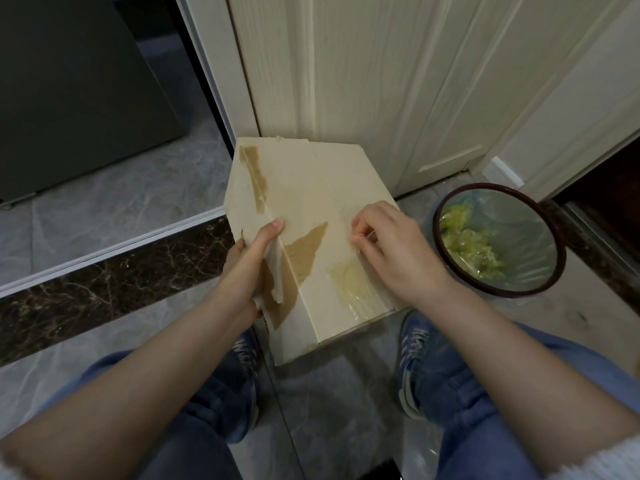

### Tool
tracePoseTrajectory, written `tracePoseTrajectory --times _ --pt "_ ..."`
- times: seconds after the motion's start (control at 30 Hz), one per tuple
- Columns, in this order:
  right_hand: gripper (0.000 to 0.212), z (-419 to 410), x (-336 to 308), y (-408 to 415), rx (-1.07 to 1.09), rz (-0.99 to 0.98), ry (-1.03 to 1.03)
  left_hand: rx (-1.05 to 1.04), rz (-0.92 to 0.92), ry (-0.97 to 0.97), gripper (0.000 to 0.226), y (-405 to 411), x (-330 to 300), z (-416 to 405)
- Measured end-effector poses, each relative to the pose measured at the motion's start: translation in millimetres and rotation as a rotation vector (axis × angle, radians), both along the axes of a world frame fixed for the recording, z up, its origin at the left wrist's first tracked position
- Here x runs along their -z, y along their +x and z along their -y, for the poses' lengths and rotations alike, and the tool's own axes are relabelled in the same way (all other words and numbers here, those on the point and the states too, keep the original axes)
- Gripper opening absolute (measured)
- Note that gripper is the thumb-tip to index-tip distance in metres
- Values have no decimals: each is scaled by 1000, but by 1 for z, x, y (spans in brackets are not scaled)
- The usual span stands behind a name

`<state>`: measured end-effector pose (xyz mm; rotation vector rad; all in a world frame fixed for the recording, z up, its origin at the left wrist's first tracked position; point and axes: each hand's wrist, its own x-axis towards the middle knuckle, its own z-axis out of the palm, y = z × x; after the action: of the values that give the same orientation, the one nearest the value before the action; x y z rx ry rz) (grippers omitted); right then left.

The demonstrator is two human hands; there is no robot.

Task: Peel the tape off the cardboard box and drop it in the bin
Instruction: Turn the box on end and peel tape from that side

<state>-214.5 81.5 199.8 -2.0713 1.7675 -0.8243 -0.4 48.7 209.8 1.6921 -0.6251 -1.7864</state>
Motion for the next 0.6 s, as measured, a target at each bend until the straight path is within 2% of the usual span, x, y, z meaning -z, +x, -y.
tracePoseTrajectory --times 0.1,0.2,0.3,0.37,0.5,0.6 --pt "10 1 1 -3 25 34 13 1 11 8 108 0 -2 -1" --pt "10 2 -1 -4 78 97 44 -2 -2 39 69 1 -4 -2" --pt "14 2 -3 -4 178 164 71 19 -32 77 63 1 -7 -2" --pt "15 3 -4 -5 245 254 119 47 -35 82 72 3 -7 -2" --pt "16 8 -2 -8 365 502 278 82 -20 67 118 5 1 0" --pt "16 10 -1 -10 401 693 400 87 -10 33 133 6 8 2"
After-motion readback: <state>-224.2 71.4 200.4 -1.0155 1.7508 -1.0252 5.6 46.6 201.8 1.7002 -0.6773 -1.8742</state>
